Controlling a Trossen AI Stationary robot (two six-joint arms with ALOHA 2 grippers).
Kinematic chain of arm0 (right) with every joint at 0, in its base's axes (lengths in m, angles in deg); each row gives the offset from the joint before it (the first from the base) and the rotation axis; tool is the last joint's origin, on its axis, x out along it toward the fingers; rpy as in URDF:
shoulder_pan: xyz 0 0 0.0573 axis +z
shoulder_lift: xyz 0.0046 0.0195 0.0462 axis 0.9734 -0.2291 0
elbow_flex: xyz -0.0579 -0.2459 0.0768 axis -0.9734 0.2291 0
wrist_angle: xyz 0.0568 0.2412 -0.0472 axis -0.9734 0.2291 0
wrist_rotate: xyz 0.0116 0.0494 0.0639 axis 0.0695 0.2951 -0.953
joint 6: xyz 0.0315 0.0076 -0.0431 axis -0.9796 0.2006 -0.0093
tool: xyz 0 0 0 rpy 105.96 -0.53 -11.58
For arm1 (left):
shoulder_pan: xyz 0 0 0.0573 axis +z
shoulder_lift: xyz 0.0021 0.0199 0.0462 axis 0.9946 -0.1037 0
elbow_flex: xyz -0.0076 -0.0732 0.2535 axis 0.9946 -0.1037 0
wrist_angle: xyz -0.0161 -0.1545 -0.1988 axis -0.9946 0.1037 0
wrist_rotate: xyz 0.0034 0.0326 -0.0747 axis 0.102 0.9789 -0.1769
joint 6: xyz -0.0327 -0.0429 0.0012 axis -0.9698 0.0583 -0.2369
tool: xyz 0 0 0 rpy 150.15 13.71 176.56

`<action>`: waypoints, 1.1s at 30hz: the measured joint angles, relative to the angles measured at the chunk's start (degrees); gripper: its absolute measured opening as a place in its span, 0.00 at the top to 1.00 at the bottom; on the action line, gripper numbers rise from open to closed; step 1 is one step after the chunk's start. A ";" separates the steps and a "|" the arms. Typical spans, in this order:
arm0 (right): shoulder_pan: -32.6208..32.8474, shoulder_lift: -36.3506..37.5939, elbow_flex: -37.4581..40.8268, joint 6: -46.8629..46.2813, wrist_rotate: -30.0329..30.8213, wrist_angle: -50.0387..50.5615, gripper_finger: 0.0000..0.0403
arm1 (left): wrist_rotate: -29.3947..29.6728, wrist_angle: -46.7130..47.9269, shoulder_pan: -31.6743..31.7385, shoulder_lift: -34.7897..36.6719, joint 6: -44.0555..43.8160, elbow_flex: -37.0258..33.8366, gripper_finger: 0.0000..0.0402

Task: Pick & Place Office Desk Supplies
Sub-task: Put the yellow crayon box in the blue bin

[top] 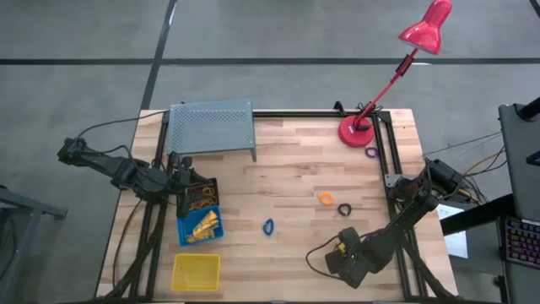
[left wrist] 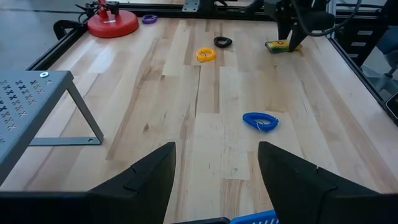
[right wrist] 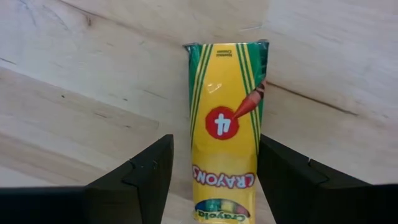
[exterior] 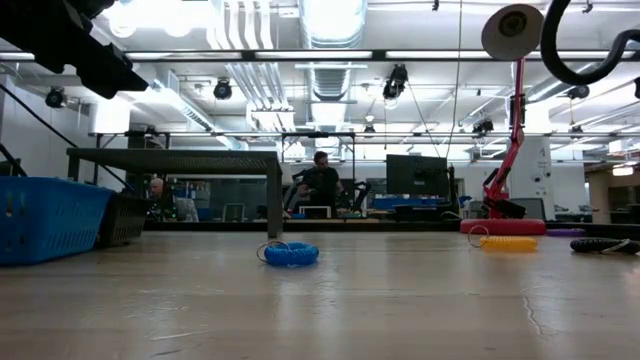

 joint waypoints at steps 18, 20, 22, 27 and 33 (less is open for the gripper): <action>-0.08 1.14 -0.13 0.55 2.97 -0.25 0.68 | 0.00 0.02 0.00 0.00 0.00 0.00 0.42; -0.09 1.70 -0.85 1.84 4.67 -0.07 0.69 | 0.00 0.02 -0.02 0.00 0.01 0.00 0.42; -0.09 2.34 -1.65 3.48 7.59 0.15 0.69 | 0.00 0.02 -0.02 0.00 0.00 0.00 0.42; -0.09 3.33 -4.31 10.00 18.64 1.60 0.68 | 0.00 0.02 0.00 0.00 0.00 0.00 0.42; -0.66 3.88 -6.94 18.91 38.19 3.38 0.69 | 0.00 0.02 0.00 0.04 0.00 0.00 0.42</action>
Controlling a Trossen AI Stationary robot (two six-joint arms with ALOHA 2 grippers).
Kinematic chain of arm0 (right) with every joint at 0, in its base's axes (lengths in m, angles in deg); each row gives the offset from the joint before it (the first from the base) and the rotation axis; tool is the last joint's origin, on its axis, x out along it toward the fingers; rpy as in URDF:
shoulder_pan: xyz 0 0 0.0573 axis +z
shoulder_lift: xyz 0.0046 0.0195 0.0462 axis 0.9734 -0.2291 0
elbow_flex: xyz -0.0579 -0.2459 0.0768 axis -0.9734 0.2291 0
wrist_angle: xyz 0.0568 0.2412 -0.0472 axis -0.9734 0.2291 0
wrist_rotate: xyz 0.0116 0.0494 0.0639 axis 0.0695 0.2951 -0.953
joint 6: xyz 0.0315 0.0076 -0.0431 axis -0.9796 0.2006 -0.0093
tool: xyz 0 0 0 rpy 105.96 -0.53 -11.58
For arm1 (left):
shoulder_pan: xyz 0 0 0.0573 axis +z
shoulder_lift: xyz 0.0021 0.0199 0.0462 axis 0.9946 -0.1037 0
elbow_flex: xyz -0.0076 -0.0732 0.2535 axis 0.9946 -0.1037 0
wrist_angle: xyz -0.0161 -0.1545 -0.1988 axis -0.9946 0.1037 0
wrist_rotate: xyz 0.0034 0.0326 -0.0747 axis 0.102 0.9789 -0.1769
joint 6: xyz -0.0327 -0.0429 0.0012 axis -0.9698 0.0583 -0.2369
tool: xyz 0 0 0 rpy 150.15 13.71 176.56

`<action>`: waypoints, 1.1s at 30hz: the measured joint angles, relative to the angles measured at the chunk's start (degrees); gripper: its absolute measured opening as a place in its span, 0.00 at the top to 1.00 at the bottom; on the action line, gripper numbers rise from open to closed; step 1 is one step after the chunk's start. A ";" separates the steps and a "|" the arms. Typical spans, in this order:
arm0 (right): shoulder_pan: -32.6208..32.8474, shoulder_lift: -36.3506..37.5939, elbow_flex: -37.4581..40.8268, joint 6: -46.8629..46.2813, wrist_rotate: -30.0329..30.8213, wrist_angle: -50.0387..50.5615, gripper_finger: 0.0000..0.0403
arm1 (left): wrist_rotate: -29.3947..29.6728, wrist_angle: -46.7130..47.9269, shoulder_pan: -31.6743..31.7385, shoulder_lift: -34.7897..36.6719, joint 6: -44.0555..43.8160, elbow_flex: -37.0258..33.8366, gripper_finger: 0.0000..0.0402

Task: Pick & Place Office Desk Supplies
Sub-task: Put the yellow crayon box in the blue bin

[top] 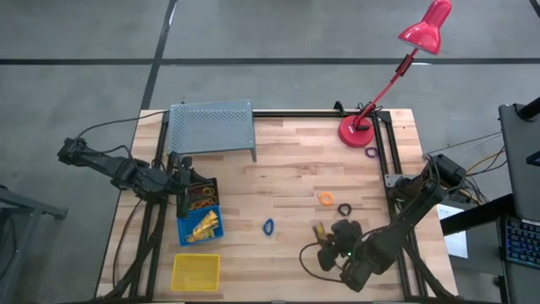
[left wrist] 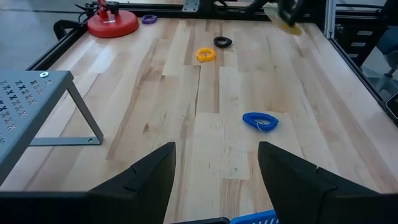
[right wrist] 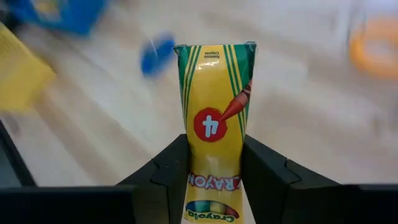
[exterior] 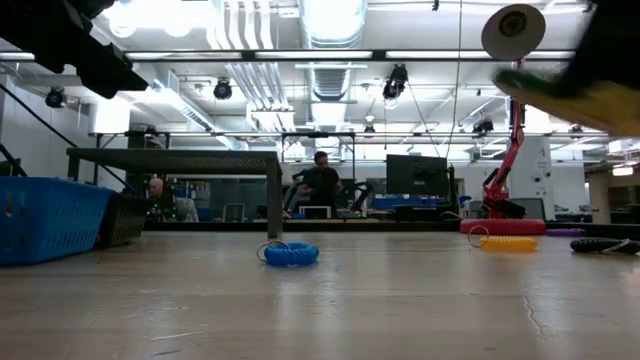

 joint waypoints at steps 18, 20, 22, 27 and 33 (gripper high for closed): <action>-14.32 -0.13 -8.08 44.15 27.94 -15.31 0.68 | 0.00 0.00 -0.01 -0.04 0.00 0.00 0.42; -16.38 -0.34 -8.83 52.39 26.94 -21.13 0.69 | 0.00 0.00 0.00 -0.04 0.00 0.00 0.42; -18.20 -0.37 -9.06 60.58 24.28 -27.44 0.70 | 0.00 0.00 0.00 -0.04 0.00 0.00 0.42; -22.25 -0.38 -7.84 76.00 12.59 -42.52 0.70 | 0.00 0.00 -0.02 -0.04 0.00 0.00 0.42; -26.22 -0.43 -4.23 87.74 -2.35 -58.66 0.70 | 0.00 0.00 0.00 -0.04 0.00 0.00 0.42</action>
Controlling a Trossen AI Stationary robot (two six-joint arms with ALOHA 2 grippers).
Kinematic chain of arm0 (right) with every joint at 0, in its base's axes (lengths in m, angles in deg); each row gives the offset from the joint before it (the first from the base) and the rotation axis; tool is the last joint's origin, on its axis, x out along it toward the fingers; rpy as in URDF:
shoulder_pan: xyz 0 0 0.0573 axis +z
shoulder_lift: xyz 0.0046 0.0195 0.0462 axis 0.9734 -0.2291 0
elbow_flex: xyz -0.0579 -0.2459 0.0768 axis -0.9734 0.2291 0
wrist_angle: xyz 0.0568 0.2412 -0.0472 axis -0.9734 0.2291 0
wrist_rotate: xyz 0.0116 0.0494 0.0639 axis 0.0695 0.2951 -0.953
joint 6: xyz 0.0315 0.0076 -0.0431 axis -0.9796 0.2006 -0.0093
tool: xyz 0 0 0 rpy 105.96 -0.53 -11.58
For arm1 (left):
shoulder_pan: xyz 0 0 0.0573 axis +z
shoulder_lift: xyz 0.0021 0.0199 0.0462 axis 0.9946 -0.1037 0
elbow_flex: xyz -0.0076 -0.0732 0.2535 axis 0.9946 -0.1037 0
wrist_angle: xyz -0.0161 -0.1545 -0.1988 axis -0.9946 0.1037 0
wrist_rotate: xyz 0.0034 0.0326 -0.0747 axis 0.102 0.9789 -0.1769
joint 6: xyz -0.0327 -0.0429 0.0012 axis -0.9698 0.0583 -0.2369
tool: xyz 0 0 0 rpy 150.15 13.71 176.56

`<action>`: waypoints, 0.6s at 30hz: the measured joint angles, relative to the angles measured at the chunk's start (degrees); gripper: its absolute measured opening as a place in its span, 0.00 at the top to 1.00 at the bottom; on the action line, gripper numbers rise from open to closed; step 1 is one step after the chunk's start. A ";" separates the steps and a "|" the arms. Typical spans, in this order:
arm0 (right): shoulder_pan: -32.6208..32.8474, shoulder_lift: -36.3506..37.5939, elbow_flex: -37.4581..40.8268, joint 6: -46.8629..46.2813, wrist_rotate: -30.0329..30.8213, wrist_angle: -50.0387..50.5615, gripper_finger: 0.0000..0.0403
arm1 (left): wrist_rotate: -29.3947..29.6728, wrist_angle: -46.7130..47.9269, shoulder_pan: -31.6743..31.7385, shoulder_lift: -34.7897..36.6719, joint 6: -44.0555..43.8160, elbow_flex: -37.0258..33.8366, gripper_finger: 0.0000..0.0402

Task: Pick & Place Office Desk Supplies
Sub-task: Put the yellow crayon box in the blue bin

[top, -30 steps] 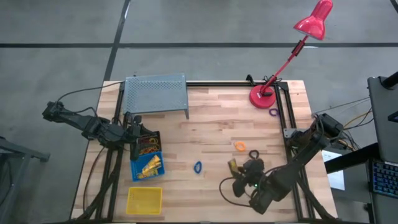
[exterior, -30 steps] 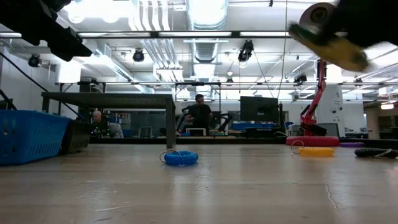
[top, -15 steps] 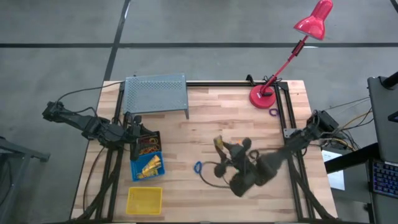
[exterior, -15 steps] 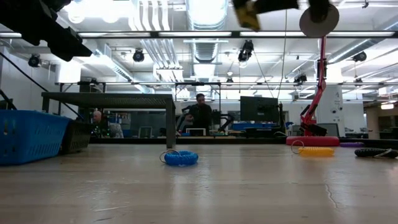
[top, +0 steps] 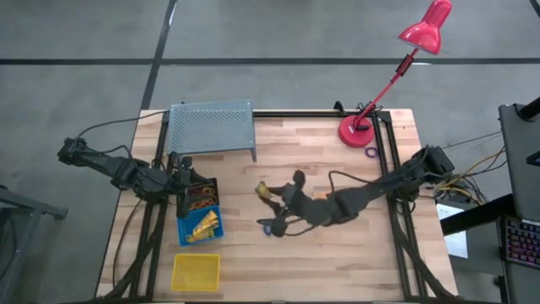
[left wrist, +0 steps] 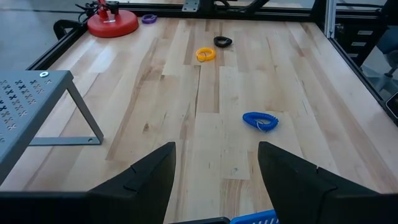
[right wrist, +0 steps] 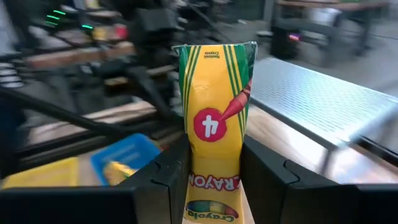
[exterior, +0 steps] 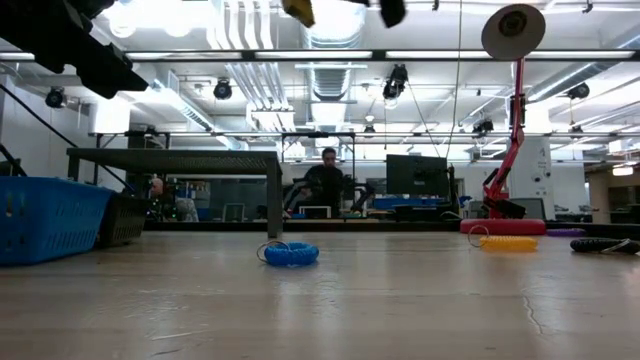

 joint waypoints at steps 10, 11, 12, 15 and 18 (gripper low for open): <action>-6.27 -1.66 6.59 3.98 -20.37 -14.22 0.67 | 0.00 0.02 -0.02 0.01 0.00 0.00 0.42; -6.69 -2.73 6.76 4.00 -21.08 -15.44 0.67 | 0.00 0.02 0.00 0.04 0.00 0.00 0.42; -6.95 -3.86 6.88 4.02 -21.50 -17.11 0.67 | 0.00 0.00 -0.01 0.04 0.00 0.00 0.42; -7.47 -7.96 7.17 4.93 -21.52 -21.24 0.68 | 0.00 0.01 -0.01 0.04 0.00 0.02 0.42; -7.50 -12.58 6.13 8.34 -21.54 -26.07 0.69 | 0.00 0.02 -0.02 0.04 0.00 0.02 0.42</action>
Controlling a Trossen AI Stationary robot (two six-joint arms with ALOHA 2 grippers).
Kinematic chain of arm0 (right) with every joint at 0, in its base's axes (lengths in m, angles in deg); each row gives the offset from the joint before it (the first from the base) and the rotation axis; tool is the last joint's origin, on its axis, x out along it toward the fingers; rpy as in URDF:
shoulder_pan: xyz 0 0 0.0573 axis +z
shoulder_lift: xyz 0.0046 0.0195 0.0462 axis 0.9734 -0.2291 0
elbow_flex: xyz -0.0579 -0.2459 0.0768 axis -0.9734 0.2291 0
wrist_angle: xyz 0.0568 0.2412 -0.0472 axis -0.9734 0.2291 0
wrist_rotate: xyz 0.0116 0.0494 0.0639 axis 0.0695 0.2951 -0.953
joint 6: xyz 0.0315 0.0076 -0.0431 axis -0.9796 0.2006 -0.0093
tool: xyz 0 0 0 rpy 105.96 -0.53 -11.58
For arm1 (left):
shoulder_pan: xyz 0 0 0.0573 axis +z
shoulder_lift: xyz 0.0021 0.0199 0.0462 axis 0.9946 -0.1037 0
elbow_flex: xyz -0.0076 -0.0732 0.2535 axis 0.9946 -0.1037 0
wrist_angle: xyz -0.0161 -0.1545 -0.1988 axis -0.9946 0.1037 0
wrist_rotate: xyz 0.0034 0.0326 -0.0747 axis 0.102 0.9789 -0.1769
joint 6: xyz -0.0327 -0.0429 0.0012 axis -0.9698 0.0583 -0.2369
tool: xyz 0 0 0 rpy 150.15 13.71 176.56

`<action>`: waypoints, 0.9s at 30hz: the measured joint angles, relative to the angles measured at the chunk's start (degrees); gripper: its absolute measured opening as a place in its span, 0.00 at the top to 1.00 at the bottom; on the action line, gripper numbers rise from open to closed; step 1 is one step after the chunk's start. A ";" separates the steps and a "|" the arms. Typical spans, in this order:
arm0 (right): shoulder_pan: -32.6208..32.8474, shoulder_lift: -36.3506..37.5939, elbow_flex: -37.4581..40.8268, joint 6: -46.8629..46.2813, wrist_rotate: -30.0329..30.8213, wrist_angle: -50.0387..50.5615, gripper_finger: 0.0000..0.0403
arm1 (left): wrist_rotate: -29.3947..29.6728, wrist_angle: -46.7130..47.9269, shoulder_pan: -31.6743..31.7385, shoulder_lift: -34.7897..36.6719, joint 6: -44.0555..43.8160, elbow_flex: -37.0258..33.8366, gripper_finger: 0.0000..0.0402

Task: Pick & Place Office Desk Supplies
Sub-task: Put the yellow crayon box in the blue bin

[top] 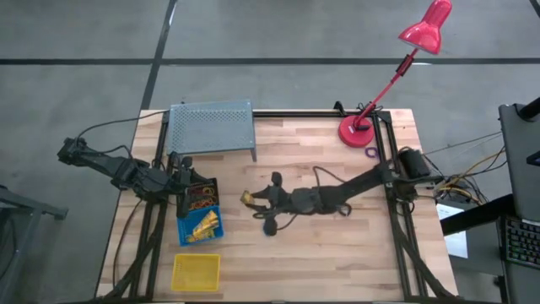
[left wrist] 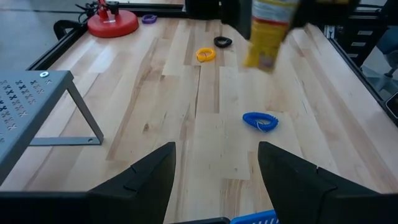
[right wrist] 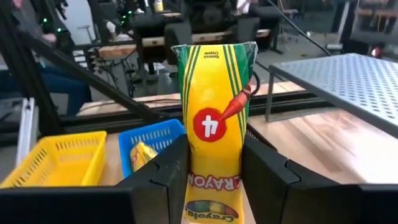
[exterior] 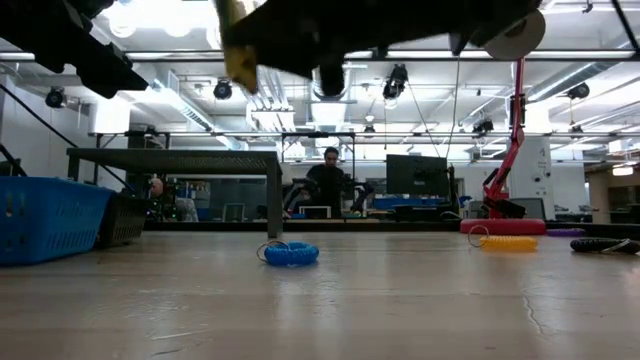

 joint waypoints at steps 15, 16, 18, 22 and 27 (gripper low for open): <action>-1.89 -20.01 -17.30 2.39 -12.59 -8.92 0.69 | 0.00 0.23 0.01 -0.11 0.00 0.00 0.42; -2.04 -21.03 -18.75 2.35 -13.62 -8.88 0.69 | 0.00 0.23 0.00 -0.11 0.00 0.00 0.42; -2.37 -22.78 -21.36 1.88 -15.12 -8.70 0.70 | 0.00 0.28 0.00 -0.11 0.00 0.00 0.42; -2.79 -24.83 -25.39 0.73 -17.22 -4.71 0.69 | 0.00 0.50 0.01 -0.11 0.00 0.00 0.42; -2.84 -26.08 -29.61 0.37 -19.20 2.81 0.68 | 0.00 0.50 0.00 -0.11 0.00 0.00 0.42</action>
